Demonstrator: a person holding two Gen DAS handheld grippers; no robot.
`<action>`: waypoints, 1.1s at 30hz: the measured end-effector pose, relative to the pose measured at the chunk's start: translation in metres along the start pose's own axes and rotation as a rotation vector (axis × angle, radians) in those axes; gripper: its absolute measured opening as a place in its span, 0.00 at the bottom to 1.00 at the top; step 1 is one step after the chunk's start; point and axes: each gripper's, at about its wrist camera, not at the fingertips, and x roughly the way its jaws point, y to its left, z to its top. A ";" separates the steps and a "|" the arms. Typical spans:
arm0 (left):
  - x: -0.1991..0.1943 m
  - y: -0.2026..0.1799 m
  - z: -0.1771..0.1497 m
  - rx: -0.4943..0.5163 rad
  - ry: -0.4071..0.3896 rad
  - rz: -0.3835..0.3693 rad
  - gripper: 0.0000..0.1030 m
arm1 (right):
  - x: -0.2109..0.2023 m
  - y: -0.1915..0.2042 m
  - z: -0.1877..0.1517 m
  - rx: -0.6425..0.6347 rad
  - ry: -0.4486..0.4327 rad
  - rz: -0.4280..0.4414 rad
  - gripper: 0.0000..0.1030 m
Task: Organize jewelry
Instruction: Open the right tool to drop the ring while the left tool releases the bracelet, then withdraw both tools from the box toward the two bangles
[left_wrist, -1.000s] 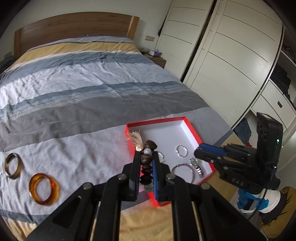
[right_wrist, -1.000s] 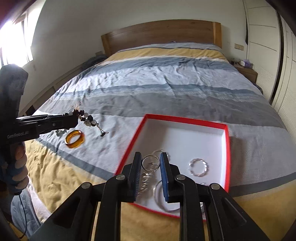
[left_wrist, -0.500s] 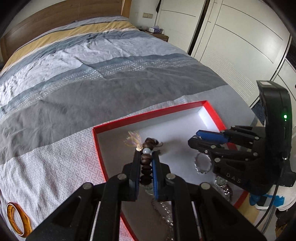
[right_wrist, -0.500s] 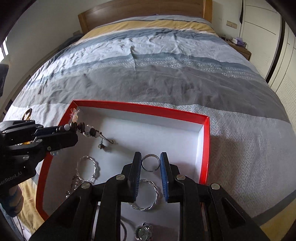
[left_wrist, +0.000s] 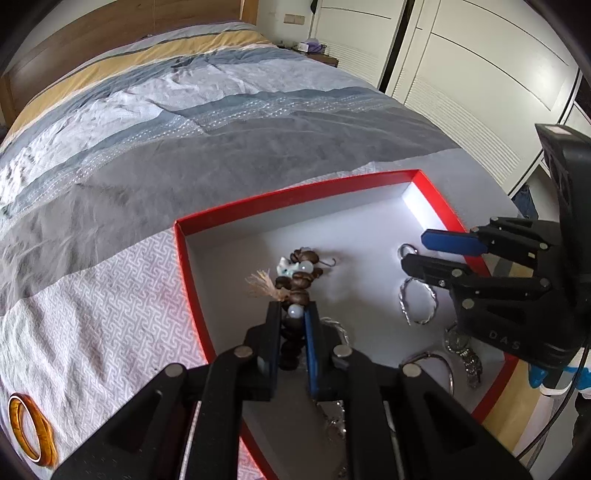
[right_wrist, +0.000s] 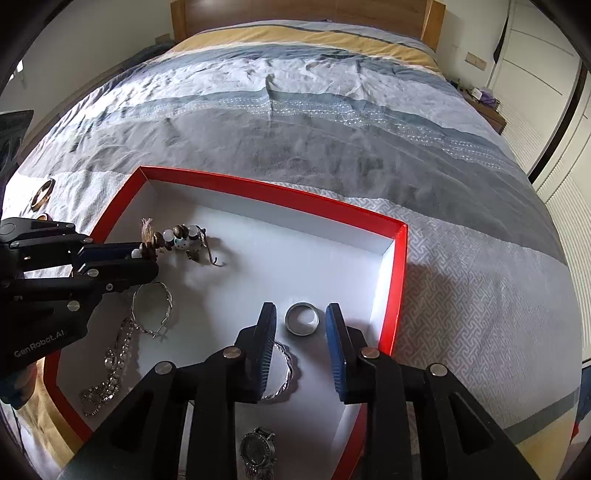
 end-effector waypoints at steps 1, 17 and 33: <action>-0.004 -0.001 0.000 0.002 -0.005 -0.002 0.11 | -0.004 0.000 -0.001 0.006 -0.005 -0.002 0.30; -0.146 -0.043 -0.041 -0.013 -0.129 -0.041 0.11 | -0.151 0.040 -0.056 0.109 -0.152 0.021 0.44; -0.316 -0.053 -0.144 -0.058 -0.275 0.152 0.31 | -0.289 0.100 -0.134 0.195 -0.278 0.012 0.57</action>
